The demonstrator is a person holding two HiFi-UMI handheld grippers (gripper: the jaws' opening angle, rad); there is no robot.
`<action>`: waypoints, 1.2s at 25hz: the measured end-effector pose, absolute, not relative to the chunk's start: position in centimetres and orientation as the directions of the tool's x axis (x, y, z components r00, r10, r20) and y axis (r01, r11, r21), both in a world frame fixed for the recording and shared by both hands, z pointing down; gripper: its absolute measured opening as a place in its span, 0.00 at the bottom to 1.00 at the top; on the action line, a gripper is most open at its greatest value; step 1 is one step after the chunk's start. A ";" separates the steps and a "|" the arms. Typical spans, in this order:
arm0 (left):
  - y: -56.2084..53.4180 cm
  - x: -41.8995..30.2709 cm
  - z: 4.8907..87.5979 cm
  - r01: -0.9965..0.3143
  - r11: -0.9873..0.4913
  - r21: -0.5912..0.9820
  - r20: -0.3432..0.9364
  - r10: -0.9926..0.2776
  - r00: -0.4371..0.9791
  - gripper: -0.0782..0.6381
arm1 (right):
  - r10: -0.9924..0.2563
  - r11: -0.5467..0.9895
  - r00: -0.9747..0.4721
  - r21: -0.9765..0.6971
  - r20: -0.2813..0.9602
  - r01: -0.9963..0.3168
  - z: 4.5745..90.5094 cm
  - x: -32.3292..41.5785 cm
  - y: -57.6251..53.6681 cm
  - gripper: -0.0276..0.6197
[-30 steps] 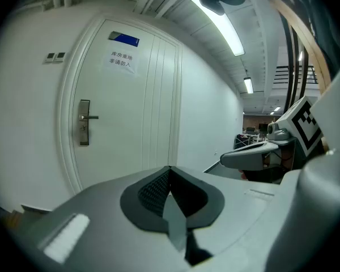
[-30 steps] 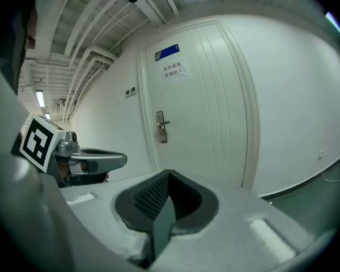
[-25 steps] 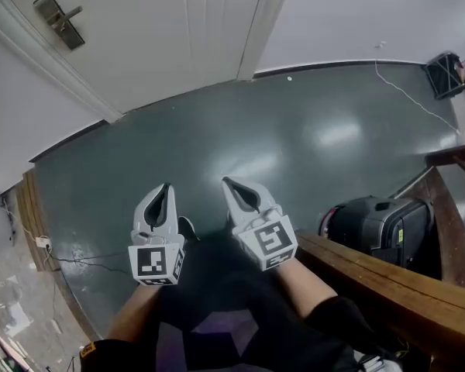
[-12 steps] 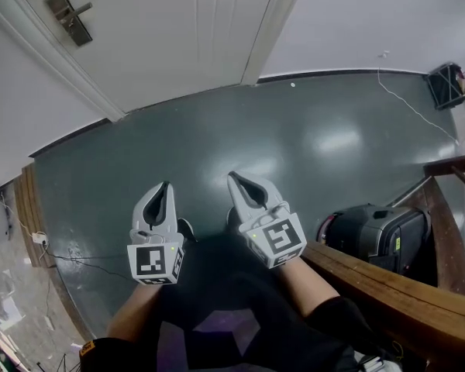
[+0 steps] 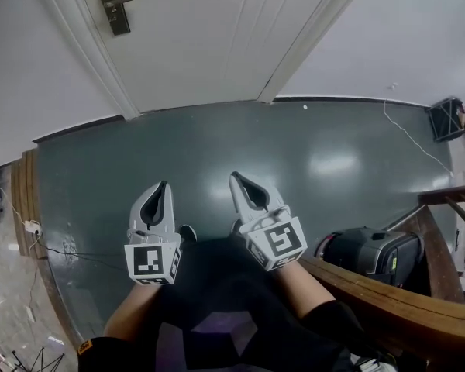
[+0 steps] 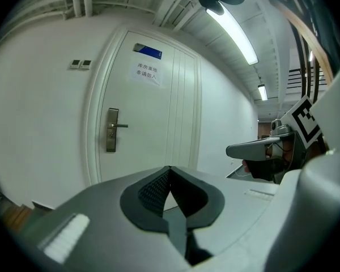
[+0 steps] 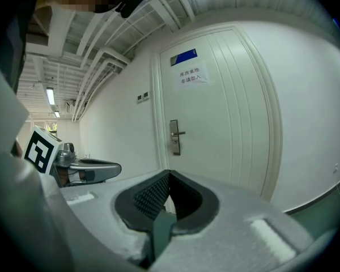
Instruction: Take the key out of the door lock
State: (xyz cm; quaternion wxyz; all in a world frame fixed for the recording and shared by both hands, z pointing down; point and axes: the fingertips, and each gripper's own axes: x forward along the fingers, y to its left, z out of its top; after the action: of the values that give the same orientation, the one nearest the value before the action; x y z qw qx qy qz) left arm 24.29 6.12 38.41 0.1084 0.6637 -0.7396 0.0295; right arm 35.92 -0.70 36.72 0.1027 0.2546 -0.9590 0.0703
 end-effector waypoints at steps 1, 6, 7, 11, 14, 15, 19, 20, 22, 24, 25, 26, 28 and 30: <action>6.4 23.3 38.4 -0.988 0.121 0.101 0.196 -0.976 -0.099 0.13 | -0.470 0.864 -0.853 -0.079 0.227 -0.497 36.6 34.9 -0.5 0.03; 8.7 19.1 38.2 -0.983 0.153 0.104 0.188 -0.973 -0.132 0.13 | -0.449 0.875 -0.864 -0.082 0.226 -0.476 36.4 30.5 1.0 0.03; 8.9 18.2 38.1 -0.981 0.165 0.106 0.187 -0.972 -0.143 0.13 | -0.440 0.881 -0.869 -0.081 0.224 -0.467 36.2 29.6 1.1 0.03; 9.5 15.1 37.9 -0.970 0.213 0.116 0.187 -0.964 -0.189 0.13 | -0.399 0.902 -0.889 -0.076 0.225 -0.424 35.8 25.9 1.2 0.03; 9.9 13.1 38.4 -0.960 0.254 0.120 0.204 -0.952 -0.226 0.13 | -0.365 0.915 -0.902 -0.088 0.229 -0.393 36.1 23.3 0.8 0.03; 10.0 12.4 38.6 -0.956 0.268 0.120 0.210 -0.948 -0.239 0.13 | -0.353 0.920 -0.907 -0.092 0.231 -0.381 36.3 22.5 0.6 0.03; 9.5 8.7 40.0 -0.933 0.337 0.123 0.239 -0.923 -0.302 0.13 | -0.284 0.942 -0.925 -0.107 0.253 -0.318 38.0 18.4 -0.5 0.03; 9.3 7.8 40.3 -0.926 0.357 0.123 0.249 -0.914 -0.320 0.13 | -0.265 0.946 -0.929 -0.115 0.260 -0.302 38.4 17.3 -0.9 0.03; 8.5 6.1 40.6 -0.914 0.388 0.121 0.264 -0.900 -0.347 0.13 | -0.234 0.952 -0.934 -0.131 0.269 -0.276 38.9 15.4 -2.1 0.03; 7.1 4.4 40.8 -0.905 0.408 0.117 0.275 -0.889 -0.365 0.13 | -0.209 0.955 -0.938 -0.146 0.277 -0.257 39.4 13.5 -3.7 0.03; 6.2 3.5 40.9 -0.901 0.417 0.116 0.280 -0.884 -0.373 0.13 | -0.198 0.957 -0.939 -0.152 0.281 -0.248 39.5 12.4 -4.6 0.03; 5.2 2.5 41.0 -0.897 0.426 0.116 0.285 -0.880 -0.381 0.13 | -0.188 0.959 -0.940 -0.156 0.285 -0.239 39.7 11.4 -5.5 0.03; 3.1 0.7 41.0 -0.891 0.440 0.114 0.291 -0.872 -0.393 0.13 | -0.162 0.962 -0.942 -0.164 0.293 -0.216 40.0 9.3 -7.3 0.03; 1.0 -0.8 41.0 -0.887 0.448 0.110 0.298 -0.866 -0.401 0.13 | -0.132 0.966 -0.944 -0.174 0.301 -0.191 40.2 7.4 -9.1 0.03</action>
State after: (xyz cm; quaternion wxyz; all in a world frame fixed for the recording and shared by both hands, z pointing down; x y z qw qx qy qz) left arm -0.78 0.98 41.01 0.1576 0.5242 -0.8363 0.0329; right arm 7.44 -9.09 40.24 0.1449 0.0824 -0.9808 0.1008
